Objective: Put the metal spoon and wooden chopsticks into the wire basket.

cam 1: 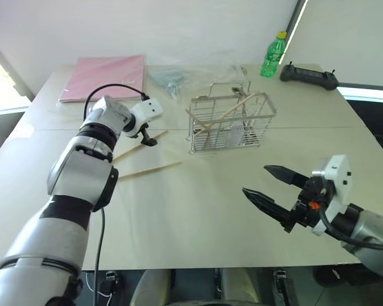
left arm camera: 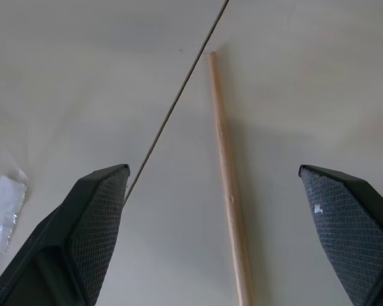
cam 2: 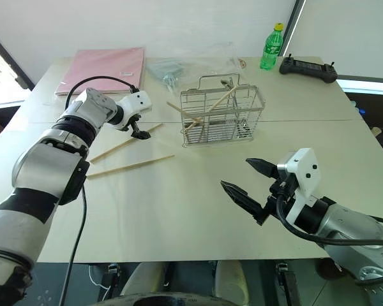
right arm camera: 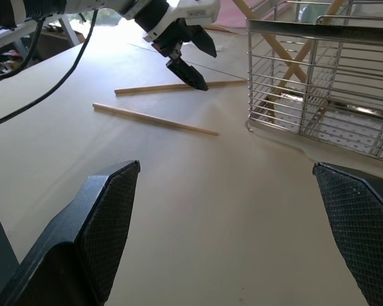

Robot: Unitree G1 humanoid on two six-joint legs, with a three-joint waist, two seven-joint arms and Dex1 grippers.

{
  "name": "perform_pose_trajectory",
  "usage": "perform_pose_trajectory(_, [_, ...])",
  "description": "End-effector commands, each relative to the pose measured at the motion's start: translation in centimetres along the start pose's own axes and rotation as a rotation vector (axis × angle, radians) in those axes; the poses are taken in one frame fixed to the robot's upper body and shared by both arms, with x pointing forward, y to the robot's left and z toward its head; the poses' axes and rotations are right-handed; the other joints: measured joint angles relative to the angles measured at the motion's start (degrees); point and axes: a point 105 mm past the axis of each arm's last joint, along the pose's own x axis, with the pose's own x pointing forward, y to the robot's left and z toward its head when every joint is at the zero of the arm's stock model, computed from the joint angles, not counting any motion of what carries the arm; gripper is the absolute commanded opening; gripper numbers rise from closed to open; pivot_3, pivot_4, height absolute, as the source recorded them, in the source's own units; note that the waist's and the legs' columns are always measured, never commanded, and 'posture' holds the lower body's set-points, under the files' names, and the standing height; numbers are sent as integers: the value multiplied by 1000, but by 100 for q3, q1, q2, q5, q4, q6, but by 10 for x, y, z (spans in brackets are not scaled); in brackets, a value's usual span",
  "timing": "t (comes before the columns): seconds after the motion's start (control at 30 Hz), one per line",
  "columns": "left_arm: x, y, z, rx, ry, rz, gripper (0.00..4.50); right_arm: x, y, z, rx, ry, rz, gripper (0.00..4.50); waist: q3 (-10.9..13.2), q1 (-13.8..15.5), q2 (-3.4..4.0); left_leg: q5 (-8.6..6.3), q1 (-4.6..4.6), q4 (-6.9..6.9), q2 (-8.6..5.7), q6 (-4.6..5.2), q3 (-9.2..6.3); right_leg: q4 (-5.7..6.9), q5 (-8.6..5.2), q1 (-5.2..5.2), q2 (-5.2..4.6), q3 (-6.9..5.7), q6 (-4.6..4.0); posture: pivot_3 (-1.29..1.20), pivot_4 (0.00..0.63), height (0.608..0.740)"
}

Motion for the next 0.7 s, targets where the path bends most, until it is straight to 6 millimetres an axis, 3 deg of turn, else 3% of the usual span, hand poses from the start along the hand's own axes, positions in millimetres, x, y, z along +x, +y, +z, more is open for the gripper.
perform_pose_trajectory(0.03, [-4, 9, -1, -32, -15, 50, 4500, -4, 3, 11, -39, -39, 0, 4447, 0, 3, 0, 0, 0, 0, 0, 0, 0, 0, 0, 0, 0, 0, 0, 0, 150, 709])
perform_pose_trajectory(0.4, [-1, 7, -12, -79, 6, 55, 4500, -7, -1, 13, -33, -40, -19, 4447, 1, 3, -2, 0, 1, 6, 0, 0, 0, 0, 2, 5, 0, 0, 2, 0, 150, 709])
perform_pose_trajectory(0.5, [-1, 6, -12, -82, 5, 49, 3769, -7, -2, 14, -32, -41, -22, 4500, 1, 3, -1, 0, 1, 8, 0, 0, 0, 0, 2, 6, 0, 0, 2, 0, 150, 709])
perform_pose_trajectory(0.7, [-1, 7, -15, -84, 9, 57, 878, -7, -3, 14, -26, -47, -33, 4500, 1, 3, -1, 0, 1, 9, 0, 0, 0, 0, 3, 7, 0, 0, 2, 0, 150, 709])
